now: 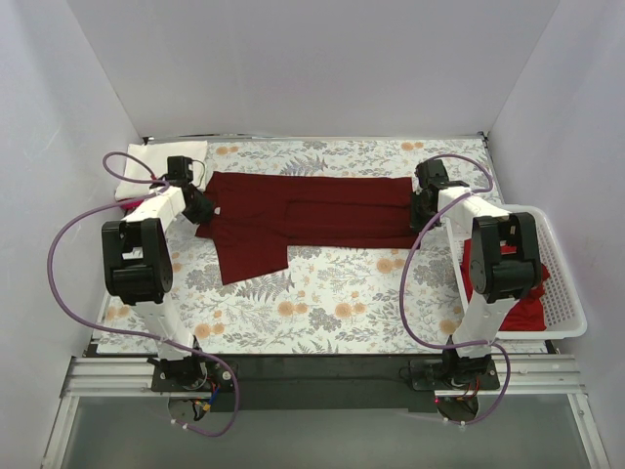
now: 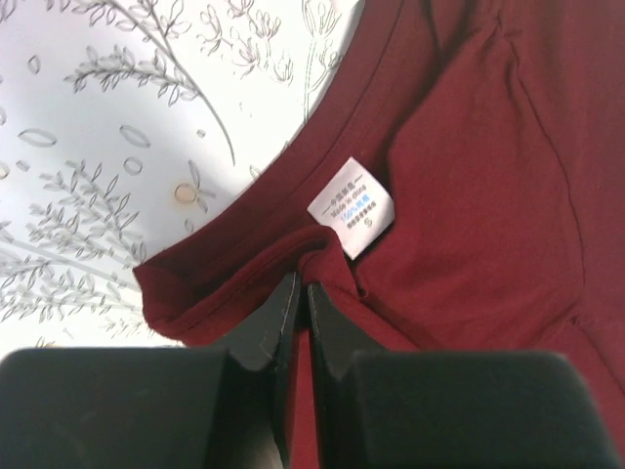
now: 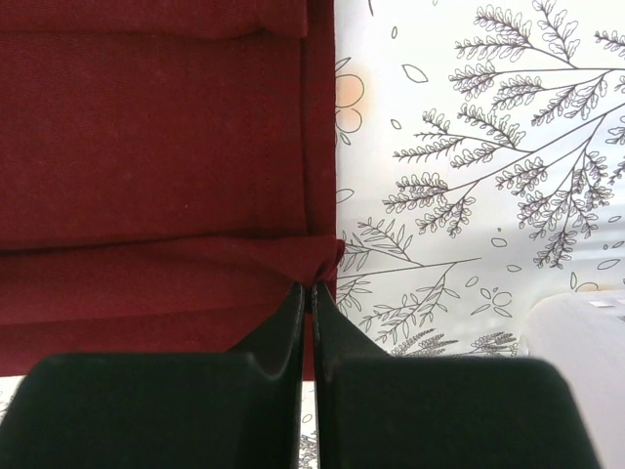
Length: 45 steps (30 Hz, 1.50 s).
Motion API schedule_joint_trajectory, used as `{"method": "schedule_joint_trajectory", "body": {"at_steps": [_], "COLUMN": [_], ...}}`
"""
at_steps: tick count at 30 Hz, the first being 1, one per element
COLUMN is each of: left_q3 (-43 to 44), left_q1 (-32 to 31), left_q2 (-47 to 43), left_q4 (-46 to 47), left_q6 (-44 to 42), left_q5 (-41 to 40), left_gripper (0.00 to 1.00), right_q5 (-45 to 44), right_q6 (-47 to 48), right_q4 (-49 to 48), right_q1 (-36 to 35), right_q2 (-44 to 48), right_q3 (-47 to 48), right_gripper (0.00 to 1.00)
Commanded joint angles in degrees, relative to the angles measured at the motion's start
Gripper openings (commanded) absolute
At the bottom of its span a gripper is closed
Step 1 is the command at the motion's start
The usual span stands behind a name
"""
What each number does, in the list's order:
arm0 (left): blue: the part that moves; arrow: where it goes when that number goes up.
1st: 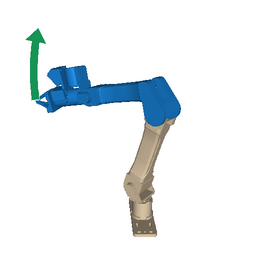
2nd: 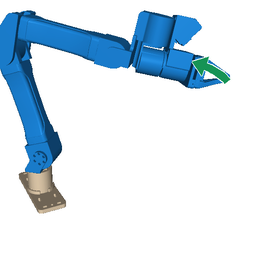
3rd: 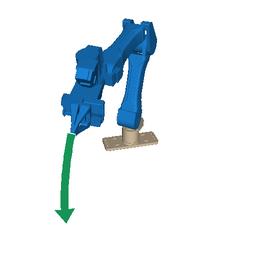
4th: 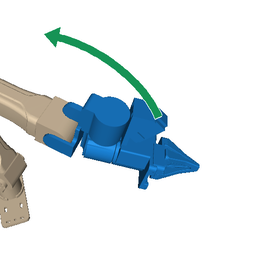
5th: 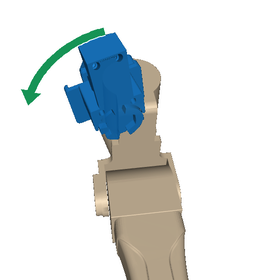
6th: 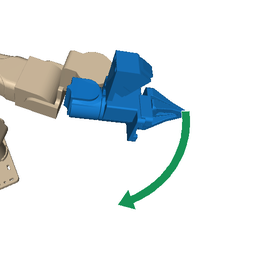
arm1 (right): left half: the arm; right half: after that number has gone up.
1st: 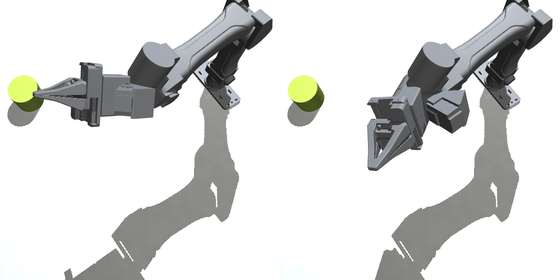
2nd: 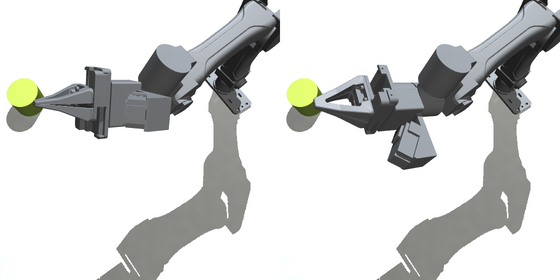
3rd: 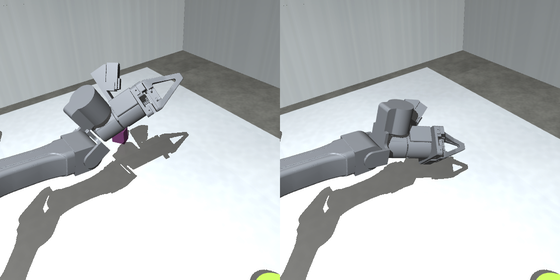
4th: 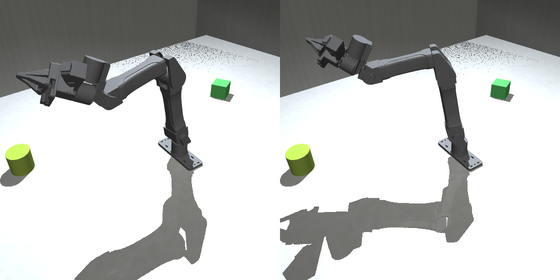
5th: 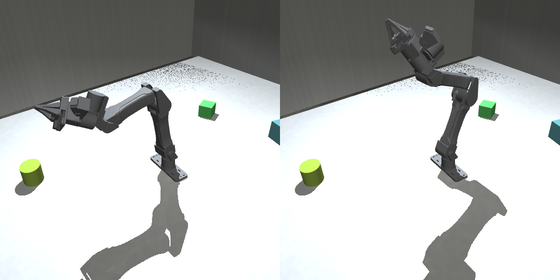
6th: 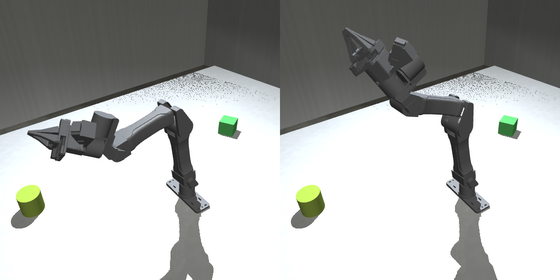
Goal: Fold and stack the t-shirts
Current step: Fold the tshirt
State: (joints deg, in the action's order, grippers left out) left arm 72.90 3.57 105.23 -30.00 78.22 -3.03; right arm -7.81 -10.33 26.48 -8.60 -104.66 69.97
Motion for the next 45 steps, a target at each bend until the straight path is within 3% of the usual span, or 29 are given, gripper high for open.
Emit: {"method": "schedule_joint_trajectory", "body": {"at_steps": [1, 5, 11, 12, 14, 18, 22, 31, 39, 45], "left_q3": [2.42, 0.93, 0.92, 0.84, 0.66, -0.57, -5.13, -19.46, -22.1, -24.74], "left_q1": [0.47, 0.38, 0.38, 0.21, -0.14, -2.16, -6.38, -19.74, -26.94, -29.23], "left_q2": [1.64, 1.91, -2.73, -4.05, -7.82, -13.71, -20.31, -28.68, -21.75, -17.88], "left_q4": [2.14, 2.84, 2.31, 2.05, 1.0, -1.9, -5.32, -9.02, -8.41, -7.09], "left_q6": [-0.78, -0.78, -1.31, -1.48, -1.75, -2.54, -3.16, 0.44, 2.99, 5.46], "left_q5": [-3.04, -3.83, -5.06, -5.32, -6.64, -8.66, -10.07, -10.86, -10.51, -11.3], "left_gripper": [0.05, 0.1, 0.25, 0.29, 0.37, 0.64, 0.76, 0.75, 0.6, 0.56], "right_q5": [-2.21, -0.98, 3.59, 4.2, 6.05, 10.09, 14.83, 18.62, 21.7, 23.02], "right_q6": [0.31, 0.31, 0.4, 0.22, 0.13, -0.04, -1.8, -2.51, -2.59, -2.07], "right_q4": [-1.78, -1.96, -1.34, -1.26, -0.91, -0.73, -0.99, -2.04, -3.1, -4.59], "right_q1": [0.43, 0.43, 0.43, 0.43, 0.51, 0.43, 0.25, -2.65, -3.7, -3.79], "right_q2": [-0.81, -1.07, 3.05, 5.24, 7.79, 16.91, 24.75, 39.44, 44.45, 46.04], "right_q3": [0.6, 1.13, 2.01, 1.83, 1.57, -1.5, -8.16, -20.04, -28.57, -32.44], "right_gripper": [0.04, 0.1, 0.41, 0.49, 0.56, 0.74, 0.8, 0.86, 0.86, 0.86]}}
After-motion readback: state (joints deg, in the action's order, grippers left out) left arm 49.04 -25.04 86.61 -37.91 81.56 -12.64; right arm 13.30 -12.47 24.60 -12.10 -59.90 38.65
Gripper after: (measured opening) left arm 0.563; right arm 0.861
